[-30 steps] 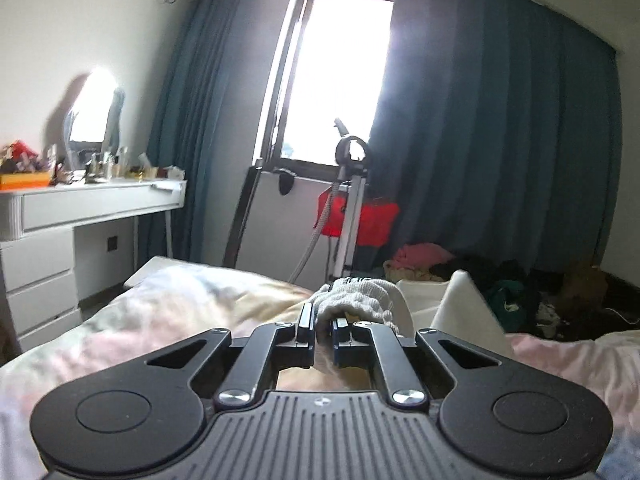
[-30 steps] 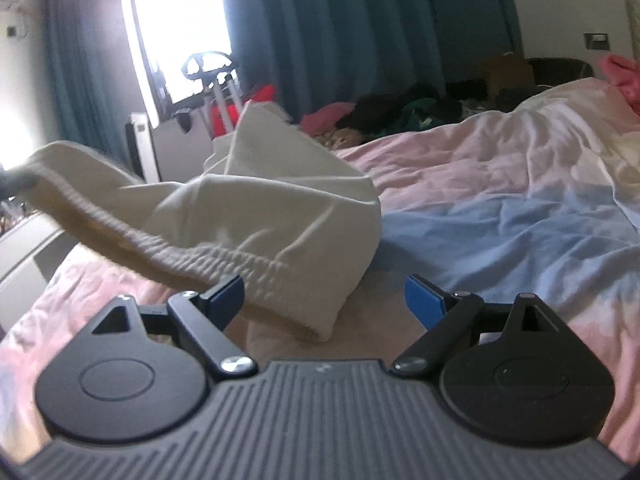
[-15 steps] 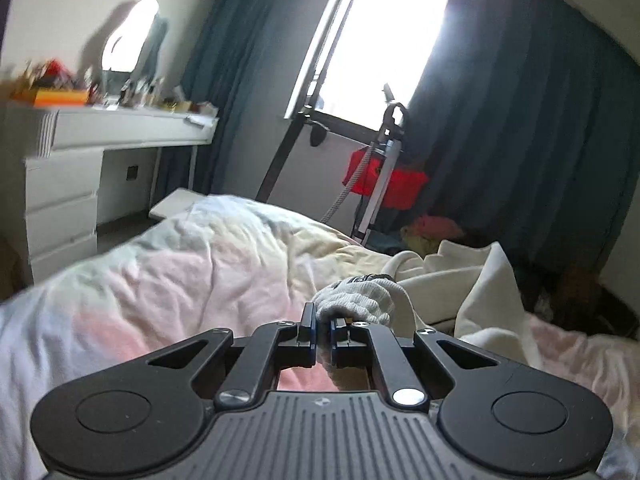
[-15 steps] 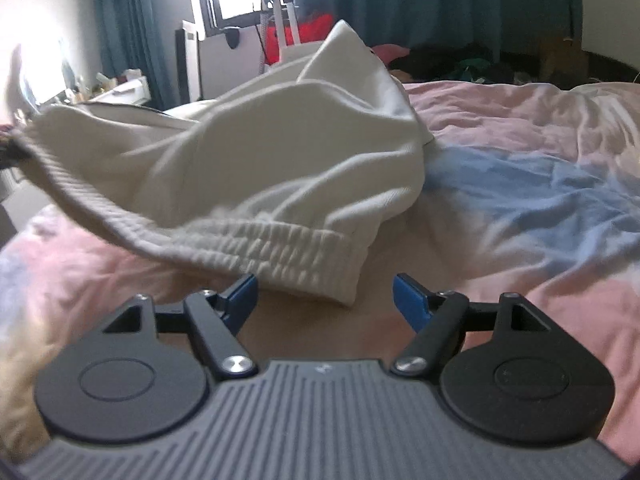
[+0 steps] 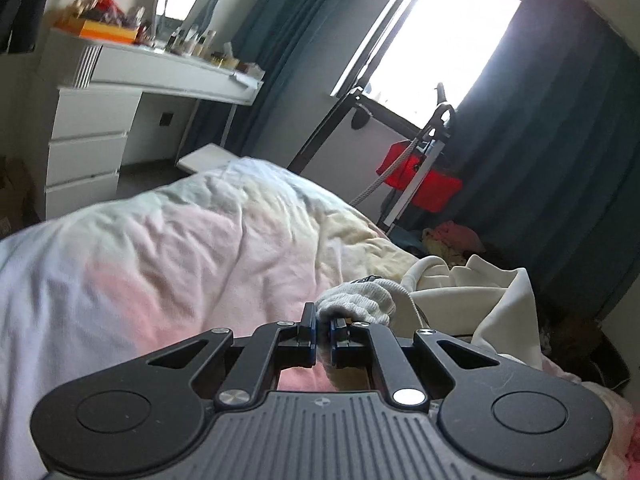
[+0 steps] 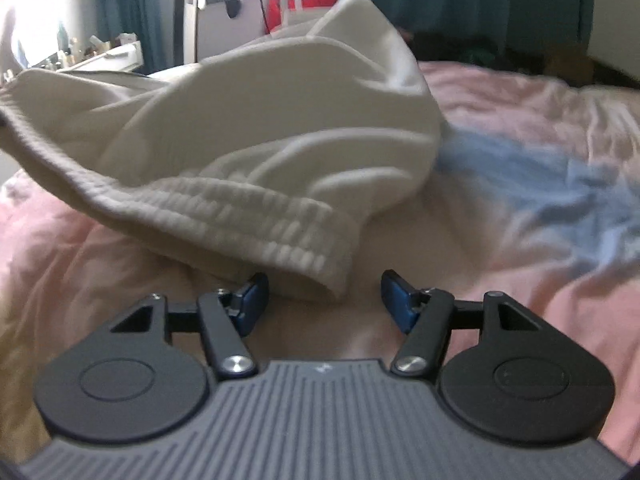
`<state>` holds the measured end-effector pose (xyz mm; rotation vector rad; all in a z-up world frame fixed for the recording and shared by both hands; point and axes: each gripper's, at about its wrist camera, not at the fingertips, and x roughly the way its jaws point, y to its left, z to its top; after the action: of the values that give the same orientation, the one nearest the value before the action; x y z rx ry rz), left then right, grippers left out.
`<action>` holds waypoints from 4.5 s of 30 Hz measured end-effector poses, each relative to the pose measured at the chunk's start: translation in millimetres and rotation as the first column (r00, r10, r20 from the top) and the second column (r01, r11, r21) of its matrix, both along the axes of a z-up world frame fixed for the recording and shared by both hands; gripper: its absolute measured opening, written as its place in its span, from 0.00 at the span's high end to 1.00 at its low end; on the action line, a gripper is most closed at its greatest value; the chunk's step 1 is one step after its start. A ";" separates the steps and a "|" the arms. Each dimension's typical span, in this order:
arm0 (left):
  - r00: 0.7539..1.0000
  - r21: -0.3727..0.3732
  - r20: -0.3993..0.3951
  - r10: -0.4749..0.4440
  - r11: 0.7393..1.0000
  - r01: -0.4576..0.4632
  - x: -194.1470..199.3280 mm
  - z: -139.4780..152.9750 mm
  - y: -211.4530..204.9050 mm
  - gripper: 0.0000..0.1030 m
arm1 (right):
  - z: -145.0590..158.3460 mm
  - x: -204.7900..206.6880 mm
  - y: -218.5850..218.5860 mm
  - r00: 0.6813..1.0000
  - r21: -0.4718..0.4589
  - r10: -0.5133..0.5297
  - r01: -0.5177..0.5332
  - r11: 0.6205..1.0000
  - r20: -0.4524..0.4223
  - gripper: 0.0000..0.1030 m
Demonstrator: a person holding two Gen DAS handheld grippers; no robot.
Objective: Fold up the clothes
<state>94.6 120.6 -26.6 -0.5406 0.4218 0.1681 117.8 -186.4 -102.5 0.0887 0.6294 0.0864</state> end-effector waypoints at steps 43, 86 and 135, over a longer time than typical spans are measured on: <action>0.943 -0.244 -0.308 -0.123 0.969 0.047 -25.9 -56.8 31.7 0.60 | 34.1 -107.4 -112.7 0.989 0.709 -0.035 0.126 0.694 -0.141 0.18; 0.940 -0.119 -0.246 -0.237 0.970 0.213 30.7 -27.5 27.8 0.87 | 27.5 -75.1 -44.9 0.982 0.693 0.017 0.121 0.710 -0.189 0.81; 0.989 0.468 -0.066 -0.136 0.871 0.151 14.2 80.6 24.2 0.10 | 164.3 -79.1 109.8 0.899 0.124 0.342 -0.386 0.914 0.275 0.18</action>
<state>108.7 144.7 53.9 -0.0228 0.4314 0.1300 38.6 -76.6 61.8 0.1273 0.3791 0.5126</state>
